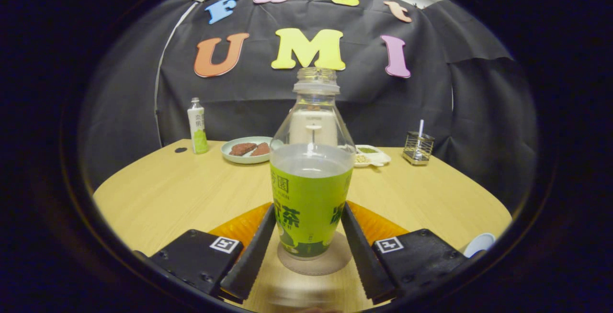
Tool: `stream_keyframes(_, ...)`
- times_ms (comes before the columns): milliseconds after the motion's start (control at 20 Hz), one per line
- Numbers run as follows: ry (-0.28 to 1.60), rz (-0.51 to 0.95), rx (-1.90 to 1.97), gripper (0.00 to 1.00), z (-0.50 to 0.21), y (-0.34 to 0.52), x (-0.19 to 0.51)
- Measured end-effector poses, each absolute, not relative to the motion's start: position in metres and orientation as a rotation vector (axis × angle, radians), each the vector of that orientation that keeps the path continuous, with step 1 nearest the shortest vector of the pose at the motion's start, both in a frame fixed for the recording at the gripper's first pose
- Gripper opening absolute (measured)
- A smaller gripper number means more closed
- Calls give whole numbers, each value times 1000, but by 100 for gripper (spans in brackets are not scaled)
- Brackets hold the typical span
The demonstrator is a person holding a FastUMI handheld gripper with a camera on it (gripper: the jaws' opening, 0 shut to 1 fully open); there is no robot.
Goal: Take the bottle from table, then pour the juice into the cup, finally place the bottle on the coaster
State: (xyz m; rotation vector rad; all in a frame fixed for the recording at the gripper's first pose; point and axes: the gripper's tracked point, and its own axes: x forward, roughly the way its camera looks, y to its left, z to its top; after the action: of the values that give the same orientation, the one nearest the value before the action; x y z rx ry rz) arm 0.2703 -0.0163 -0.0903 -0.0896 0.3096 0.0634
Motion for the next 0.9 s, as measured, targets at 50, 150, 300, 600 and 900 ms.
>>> stream_keyframes(50, 322, 56, -104, 97, -92, -20, 271)
stream_keyframes(150, 330, 50, -114, 100, -92, -22, 266)
stream_keyframes(300, 300, 91, -121, 100, -83, -14, 258)
stream_keyframes(600, 300, 113, -154, 100, -79, -12, 219)
stream_keyframes(900, 225, 64, -114, 100, -41, -40, 159)
